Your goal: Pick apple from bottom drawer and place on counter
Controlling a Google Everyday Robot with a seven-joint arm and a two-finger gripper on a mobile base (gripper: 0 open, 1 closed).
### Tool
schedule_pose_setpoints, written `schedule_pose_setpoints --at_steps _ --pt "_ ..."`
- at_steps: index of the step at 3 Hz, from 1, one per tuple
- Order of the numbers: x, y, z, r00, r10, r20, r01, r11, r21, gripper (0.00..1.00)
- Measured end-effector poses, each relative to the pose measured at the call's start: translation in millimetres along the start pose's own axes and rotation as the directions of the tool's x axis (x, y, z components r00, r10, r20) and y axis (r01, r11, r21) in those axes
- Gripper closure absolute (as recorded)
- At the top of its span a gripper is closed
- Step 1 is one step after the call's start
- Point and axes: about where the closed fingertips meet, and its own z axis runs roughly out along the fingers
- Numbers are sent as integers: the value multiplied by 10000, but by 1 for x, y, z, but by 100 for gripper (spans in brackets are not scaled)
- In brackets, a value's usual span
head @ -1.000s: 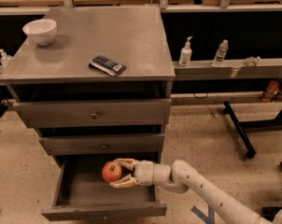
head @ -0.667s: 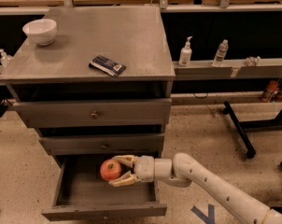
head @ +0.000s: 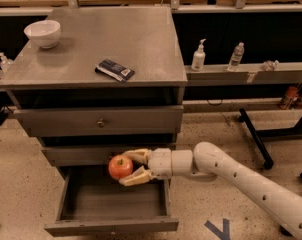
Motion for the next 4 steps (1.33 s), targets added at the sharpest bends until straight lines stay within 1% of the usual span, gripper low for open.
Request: schedule_pose_setpoints --at_steps 1,2,3,4 --pt "-56 -18 -24 9992 195 -345 -179 9988 450 100" --pt "-59 -20 -25 9994 159 -323 -145 9990 424 100" --pt "-84 -33 -34 9998 -151 -132 154 9997 199 100" --pt "-120 -50 -43 9978 -651 -88 650 9978 -91 100"
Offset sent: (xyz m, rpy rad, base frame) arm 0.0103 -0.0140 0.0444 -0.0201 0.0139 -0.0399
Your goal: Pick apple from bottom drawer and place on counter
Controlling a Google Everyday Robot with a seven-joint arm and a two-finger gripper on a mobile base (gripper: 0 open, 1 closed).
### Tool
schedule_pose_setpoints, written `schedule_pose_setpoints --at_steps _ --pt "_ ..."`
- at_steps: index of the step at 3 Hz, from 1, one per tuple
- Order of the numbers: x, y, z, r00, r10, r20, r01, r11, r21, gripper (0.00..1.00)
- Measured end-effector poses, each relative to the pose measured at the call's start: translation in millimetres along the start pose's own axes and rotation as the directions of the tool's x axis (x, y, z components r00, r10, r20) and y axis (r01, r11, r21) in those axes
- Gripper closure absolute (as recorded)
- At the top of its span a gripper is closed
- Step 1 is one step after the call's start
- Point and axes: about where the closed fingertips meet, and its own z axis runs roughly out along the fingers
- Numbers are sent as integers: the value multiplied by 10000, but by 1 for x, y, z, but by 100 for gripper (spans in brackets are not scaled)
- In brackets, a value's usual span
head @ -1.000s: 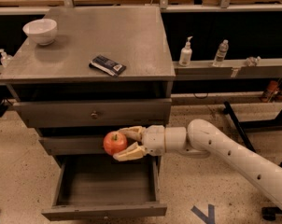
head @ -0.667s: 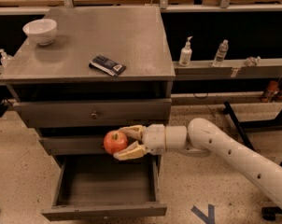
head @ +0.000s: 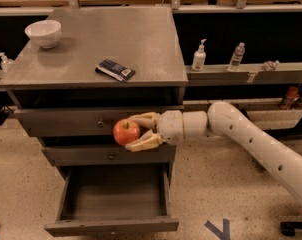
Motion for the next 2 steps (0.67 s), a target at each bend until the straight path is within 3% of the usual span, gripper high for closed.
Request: schedule_pose_setpoints --at_steps 1,2 --pt "-59 -30 -19 9956 -931 -105 931 9957 16 100" --pt "-94 -45 -27 9886 -1484 -260 1485 9889 11 100"
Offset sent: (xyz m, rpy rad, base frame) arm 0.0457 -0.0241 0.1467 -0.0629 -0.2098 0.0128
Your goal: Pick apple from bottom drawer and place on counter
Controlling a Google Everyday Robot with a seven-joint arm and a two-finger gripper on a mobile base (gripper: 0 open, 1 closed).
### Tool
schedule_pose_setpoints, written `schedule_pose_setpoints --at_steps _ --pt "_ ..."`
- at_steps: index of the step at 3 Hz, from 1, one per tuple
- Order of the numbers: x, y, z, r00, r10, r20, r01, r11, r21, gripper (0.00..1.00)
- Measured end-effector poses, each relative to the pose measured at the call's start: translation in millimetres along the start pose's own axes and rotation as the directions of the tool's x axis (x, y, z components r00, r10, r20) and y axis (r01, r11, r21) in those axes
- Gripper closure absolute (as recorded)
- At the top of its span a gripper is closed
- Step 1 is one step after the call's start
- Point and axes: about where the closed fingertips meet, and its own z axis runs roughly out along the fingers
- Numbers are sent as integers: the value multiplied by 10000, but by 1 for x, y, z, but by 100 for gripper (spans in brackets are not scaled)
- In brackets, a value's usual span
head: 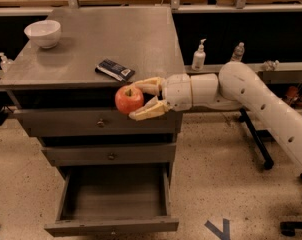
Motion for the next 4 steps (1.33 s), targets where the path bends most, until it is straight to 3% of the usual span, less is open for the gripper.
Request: schedule_pose_setpoints --at_steps 1,2,3,4 --pt "-27 -42 -11 9999 126 -106 -126 9999 41 100" --pt "-36 -75 -19 9995 312 -28 -311 9990 335 100" --pt "-36 -100 -31 9971 750 136 -761 9900 1188 100" --pt "-23 -125 -44 9921 1252 13 -1217 9621 2441 100"
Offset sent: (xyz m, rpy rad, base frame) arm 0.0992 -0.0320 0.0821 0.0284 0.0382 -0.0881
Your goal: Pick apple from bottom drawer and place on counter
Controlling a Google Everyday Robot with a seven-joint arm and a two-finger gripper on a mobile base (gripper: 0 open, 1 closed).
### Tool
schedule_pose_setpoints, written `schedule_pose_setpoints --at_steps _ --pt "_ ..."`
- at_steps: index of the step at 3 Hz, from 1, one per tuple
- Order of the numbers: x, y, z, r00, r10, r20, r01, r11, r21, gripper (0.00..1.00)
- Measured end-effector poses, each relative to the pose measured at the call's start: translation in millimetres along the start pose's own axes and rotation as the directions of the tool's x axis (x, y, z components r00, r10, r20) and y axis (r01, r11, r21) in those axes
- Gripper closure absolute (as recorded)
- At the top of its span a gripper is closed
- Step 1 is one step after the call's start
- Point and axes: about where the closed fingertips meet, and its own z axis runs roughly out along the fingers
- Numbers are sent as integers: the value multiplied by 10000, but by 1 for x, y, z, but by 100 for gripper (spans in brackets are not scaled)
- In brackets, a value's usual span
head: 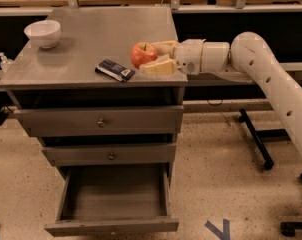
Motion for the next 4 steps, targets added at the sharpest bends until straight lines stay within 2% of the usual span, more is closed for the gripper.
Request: schedule_pose_setpoints --at_steps 1,2,3,4 --pt "18 -29 -9 9949 281 -973 -133 9887 1493 100" --pt "32 -40 -17 9860 584 -1565 -268 9801 1967 100" --pt "45 -45 -18 9805 1107 -1625 -791 9787 1896 85" --pt "45 -43 -14 9805 1101 -1626 -797 9800 1824 54"
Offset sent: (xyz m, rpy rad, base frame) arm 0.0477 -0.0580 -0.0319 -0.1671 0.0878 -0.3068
